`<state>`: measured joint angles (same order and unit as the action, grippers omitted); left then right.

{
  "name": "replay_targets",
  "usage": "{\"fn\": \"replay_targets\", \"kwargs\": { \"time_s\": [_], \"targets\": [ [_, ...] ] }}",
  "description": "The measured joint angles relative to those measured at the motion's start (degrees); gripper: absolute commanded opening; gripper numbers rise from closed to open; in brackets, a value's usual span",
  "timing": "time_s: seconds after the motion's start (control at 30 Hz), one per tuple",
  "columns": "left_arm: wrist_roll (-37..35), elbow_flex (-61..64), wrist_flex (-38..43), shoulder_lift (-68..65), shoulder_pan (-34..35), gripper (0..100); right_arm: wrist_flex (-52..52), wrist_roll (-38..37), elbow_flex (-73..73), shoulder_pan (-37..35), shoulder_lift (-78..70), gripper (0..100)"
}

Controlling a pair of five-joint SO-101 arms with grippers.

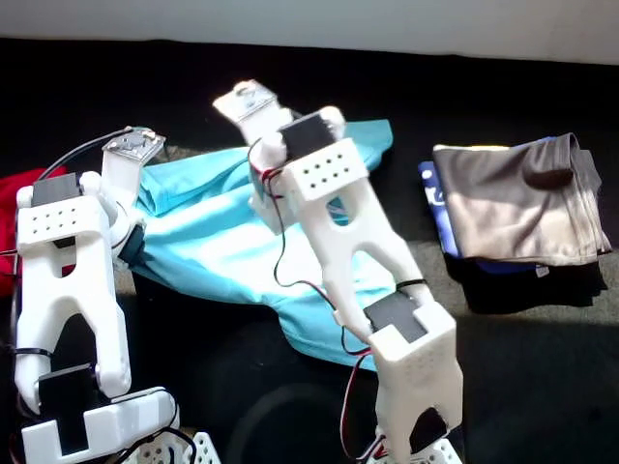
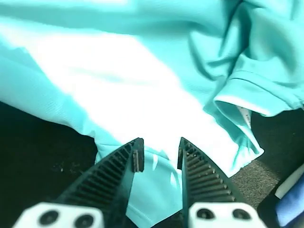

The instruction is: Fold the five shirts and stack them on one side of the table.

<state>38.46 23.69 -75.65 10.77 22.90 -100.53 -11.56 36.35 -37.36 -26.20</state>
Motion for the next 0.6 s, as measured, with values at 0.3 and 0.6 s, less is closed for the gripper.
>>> {"fn": "replay_targets", "kwargs": {
  "time_s": [0.3,0.6],
  "targets": [
    [0.0,0.0,0.0,0.0,0.0,1,10.0,0.0,-17.6,0.2,-5.2,12.3],
    [0.0,3.3,0.0,0.0,0.5,4,22.1,-1.1,-31.1,11.4,-4.7,12.3]
  ]
}}
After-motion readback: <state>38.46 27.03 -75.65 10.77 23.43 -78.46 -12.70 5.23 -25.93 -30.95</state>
